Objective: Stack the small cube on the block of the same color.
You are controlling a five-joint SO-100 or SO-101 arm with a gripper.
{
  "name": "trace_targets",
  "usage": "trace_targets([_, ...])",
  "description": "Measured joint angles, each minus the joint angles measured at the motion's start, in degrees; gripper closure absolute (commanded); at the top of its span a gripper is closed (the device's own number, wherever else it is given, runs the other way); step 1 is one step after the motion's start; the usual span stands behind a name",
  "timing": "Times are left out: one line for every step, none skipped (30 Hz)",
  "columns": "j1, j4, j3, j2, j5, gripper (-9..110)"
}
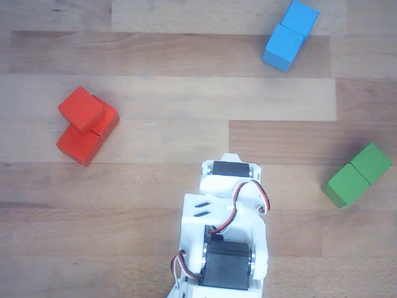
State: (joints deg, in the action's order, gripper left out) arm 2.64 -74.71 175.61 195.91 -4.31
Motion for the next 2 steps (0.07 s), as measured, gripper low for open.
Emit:
trace_targets([0.0, 0.0, 0.0, 0.0, 0.0, 102])
trace_targets([0.0, 0.0, 0.0, 0.0, 0.0, 102])
